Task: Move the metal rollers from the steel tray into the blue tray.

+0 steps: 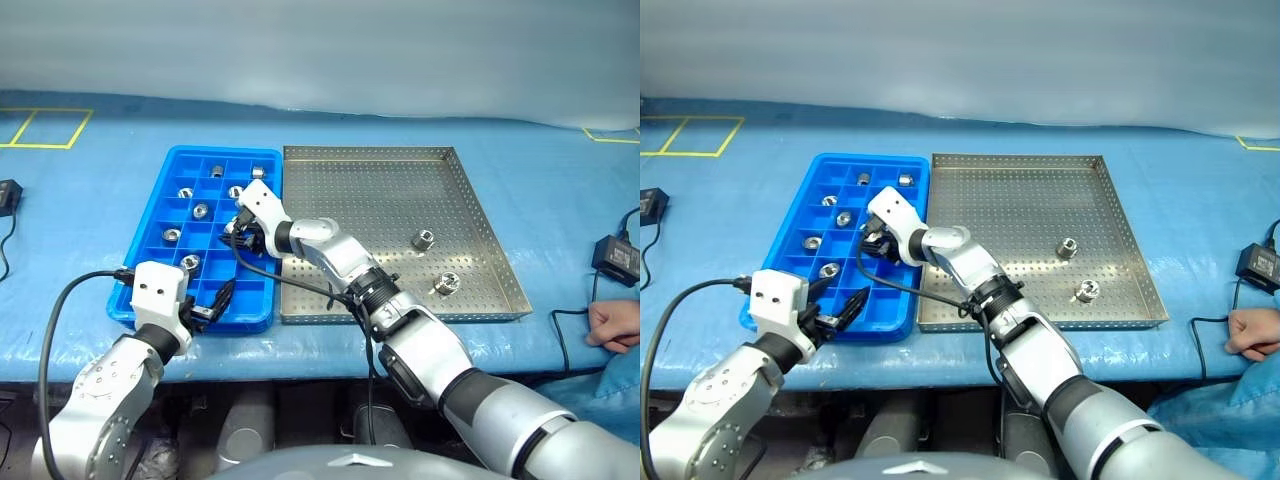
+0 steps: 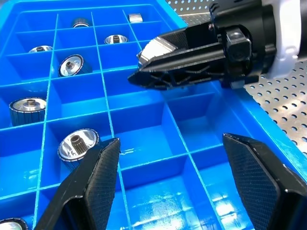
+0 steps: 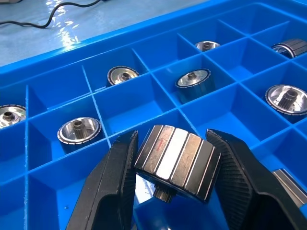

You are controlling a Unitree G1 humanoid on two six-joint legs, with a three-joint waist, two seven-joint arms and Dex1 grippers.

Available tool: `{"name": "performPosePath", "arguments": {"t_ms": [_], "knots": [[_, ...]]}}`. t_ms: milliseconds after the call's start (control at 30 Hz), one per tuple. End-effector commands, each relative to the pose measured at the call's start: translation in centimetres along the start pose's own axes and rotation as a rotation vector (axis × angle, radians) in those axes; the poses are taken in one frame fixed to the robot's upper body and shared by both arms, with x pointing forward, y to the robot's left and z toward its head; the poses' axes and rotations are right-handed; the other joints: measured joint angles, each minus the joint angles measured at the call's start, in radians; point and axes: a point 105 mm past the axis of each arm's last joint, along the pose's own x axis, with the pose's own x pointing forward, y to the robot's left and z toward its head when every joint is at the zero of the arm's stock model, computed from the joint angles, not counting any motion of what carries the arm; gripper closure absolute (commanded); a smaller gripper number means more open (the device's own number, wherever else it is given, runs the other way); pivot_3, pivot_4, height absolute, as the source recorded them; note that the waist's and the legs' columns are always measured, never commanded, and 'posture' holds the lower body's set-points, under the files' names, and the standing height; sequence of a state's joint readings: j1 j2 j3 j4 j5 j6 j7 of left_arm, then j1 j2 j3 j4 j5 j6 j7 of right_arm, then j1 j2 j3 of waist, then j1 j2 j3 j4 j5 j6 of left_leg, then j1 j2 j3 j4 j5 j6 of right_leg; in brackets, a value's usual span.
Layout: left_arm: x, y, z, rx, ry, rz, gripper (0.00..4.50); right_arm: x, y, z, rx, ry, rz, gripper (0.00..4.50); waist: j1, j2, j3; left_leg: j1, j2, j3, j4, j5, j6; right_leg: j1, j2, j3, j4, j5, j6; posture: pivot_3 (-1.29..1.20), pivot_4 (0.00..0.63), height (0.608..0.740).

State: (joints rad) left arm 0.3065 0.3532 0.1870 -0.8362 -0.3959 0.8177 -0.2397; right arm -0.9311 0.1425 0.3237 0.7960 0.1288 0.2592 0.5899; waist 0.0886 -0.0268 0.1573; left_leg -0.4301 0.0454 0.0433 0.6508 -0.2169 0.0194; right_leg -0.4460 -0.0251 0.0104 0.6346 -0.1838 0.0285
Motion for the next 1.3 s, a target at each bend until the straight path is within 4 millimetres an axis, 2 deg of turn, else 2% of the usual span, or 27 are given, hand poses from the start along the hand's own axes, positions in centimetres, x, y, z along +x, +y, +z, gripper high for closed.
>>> {"name": "performPosePath", "arguments": {"t_ms": [33, 567, 633, 667, 833, 933, 1000, 1100, 1233, 1300], "knots": [[-0.3, -0.5, 1.4, 0.025, -0.066, -0.005, 0.77, 2.4, 3.8, 3.8, -0.009, -0.101, 0.101, 2.57, 0.000, 0.000, 0.000, 0.000, 0.000, 0.000, 0.000, 0.000, 0.000, 0.000, 0.000, 0.000, 0.000, 0.000, 0.000, 0.35, 0.150, 0.740], [-0.1, -0.5, 1.0, 0.021, -0.048, 0.004, 0.77, 3.5, 7.4, 3.8, -0.027, -0.098, 0.219, 2.57, 0.000, 0.000, 0.000, 0.001, 0.000, 0.000, -0.002, 0.000, 0.000, 0.001, 0.001, 0.000, -0.002, 0.000, 0.000, 0.35, 0.150, 0.740], [-0.1, -0.4, 1.0, 0.020, -0.046, 0.006, 0.77, 3.5, 7.8, 3.9, -0.034, -0.105, 0.231, 1.85, 0.000, 0.000, 0.000, 0.001, 0.000, 0.000, -0.002, 0.000, 0.000, 0.001, 0.001, 0.000, -0.002, 0.000, 0.000, 0.35, 0.150, 0.740], [-0.1, -0.4, 0.9, 0.020, -0.045, 0.007, 0.77, 3.5, 7.9, 4.0, -0.040, -0.110, 0.232, 1.85, 0.000, 0.000, 0.000, 0.001, 0.000, 0.000, -0.002, 0.000, 0.000, 0.001, 0.001, 0.000, -0.002, 0.000, 0.000, 0.35, 0.150, 0.740], [0.0, -0.4, 0.9, 0.017, -0.042, 0.003, 0.77, 3.3, 7.4, 4.2, -0.054, -0.128, 0.202, 1.85, 0.001, 0.000, 0.000, 0.000, 0.000, 0.000, -0.002, 0.000, 0.000, 0.000, 0.001, 0.000, -0.002, 0.000, 0.000, 0.35, 0.150, 0.740], [0.3, -0.7, 1.0, 0.017, -0.045, -0.014, 0.77, 2.6, 6.2, 4.4, -0.079, -0.137, 0.154, 1.85, 0.002, 0.000, 0.000, -0.001, 0.000, 0.000, -0.002, 0.000, 0.000, 0.000, 0.001, -0.001, -0.003, 0.000, 0.000, 0.32, 0.150, 0.740], [0.6, -1.0, 1.2, 0.020, -0.052, -0.032, 0.77, 1.6, 5.2, 4.7, -0.101, -0.154, 0.110, 1.85, 0.002, 0.001, 0.000, -0.001, 0.000, 0.000, -0.002, 0.000, 0.000, 0.000, 0.001, -0.001, -0.003, 0.000, 0.000, 0.31, 0.150, 0.740], [1.3, -1.6, 1.8, 0.025, -0.077, -0.071, 0.77, -1.1, 3.5, 5.0, -0.142, -0.172, 0.049, 1.85, 0.006, 0.000, 0.000, -0.001, 0.000, 0.000, -0.003, 0.000, -0.001, 0.001, 0.001, -0.001, -0.004, 0.000, 0.000, 0.29, 0.150, 0.740], [2.8, -2.7, 2.9, 0.036, -0.110, -0.142, 0.77, -6.8, 0.9, 4.0, -0.166, -0.145, -0.066, 1.85, 0.019, 0.001, 0.000, -0.003, 0.000, -0.002, -0.002, 0.000, -0.001, 0.002, -0.001, -0.003, -0.006, -0.001, 0.000, 0.23, 0.150, 0.740], [3.4, -3.4, 3.2, 0.043, -0.117, -0.188, 0.77, -9.8, -0.4, 2.5, -0.167, -0.086, -0.150, 1.85, 0.018, 0.001, 0.000, -0.004, -0.001, -0.002, 0.000, -0.001, -0.001, 0.003, -0.004, -0.003, -0.006, -0.001, 0.002, 0.18, 0.150, 0.740]]}}
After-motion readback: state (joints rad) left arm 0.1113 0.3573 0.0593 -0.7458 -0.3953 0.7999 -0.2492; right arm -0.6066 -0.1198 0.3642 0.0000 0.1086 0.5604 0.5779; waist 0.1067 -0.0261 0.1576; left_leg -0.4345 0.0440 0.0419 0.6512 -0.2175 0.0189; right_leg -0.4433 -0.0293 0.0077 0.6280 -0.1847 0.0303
